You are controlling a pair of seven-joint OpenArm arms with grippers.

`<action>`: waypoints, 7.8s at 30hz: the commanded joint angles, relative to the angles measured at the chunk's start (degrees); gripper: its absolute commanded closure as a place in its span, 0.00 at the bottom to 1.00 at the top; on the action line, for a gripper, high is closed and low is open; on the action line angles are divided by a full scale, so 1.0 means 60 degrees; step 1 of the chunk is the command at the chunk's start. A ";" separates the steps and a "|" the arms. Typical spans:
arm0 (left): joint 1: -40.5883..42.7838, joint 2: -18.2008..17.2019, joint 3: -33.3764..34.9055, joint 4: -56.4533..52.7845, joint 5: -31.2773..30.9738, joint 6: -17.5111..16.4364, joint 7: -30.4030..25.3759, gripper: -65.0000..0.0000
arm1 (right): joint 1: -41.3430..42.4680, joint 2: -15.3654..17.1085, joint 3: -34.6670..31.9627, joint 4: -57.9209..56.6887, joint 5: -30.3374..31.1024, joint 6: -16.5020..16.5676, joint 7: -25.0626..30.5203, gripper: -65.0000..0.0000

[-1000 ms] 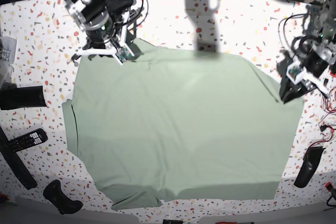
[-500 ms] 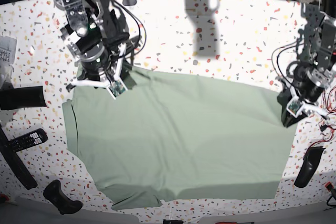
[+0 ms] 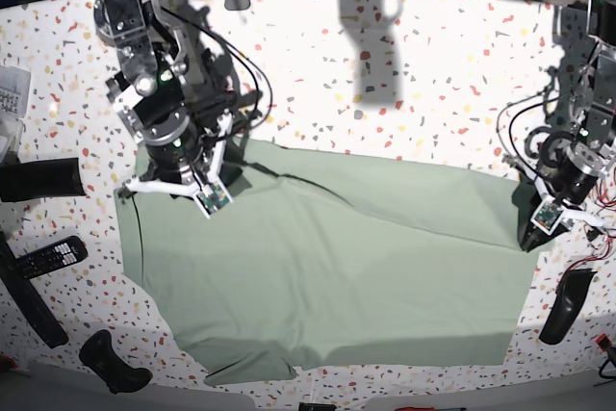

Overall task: Fold the T-shirt properly
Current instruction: 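Lift the held shirt edge with both grippers and pull it toward the robot, then drag the shirt with both grippers to spread it flat across the table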

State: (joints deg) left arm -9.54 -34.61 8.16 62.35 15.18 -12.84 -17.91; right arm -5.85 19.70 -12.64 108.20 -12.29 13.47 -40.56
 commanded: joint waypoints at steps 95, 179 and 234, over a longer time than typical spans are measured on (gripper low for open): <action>-0.1934 0.0867 0.0914 -0.2211 -0.0047 0.1814 0.0259 1.00 | 0.5235 -0.0798 -0.2204 -0.5759 -0.2040 -0.0688 0.1115 0.47; 0.1555 0.0863 0.0685 0.1286 -0.5439 0.0776 0.5486 0.63 | -0.0484 -0.0958 0.1679 -0.3344 0.4299 0.1796 0.1628 0.47; 0.4980 0.0871 -0.0302 0.4670 -0.5435 0.0776 0.6145 0.63 | -0.4379 -0.0954 0.3643 -0.0342 0.2758 0.1614 0.0681 0.50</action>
State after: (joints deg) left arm 20.23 -28.62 6.52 89.71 -17.72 -7.97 18.48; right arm -31.88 13.47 8.99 105.43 4.51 22.96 -35.94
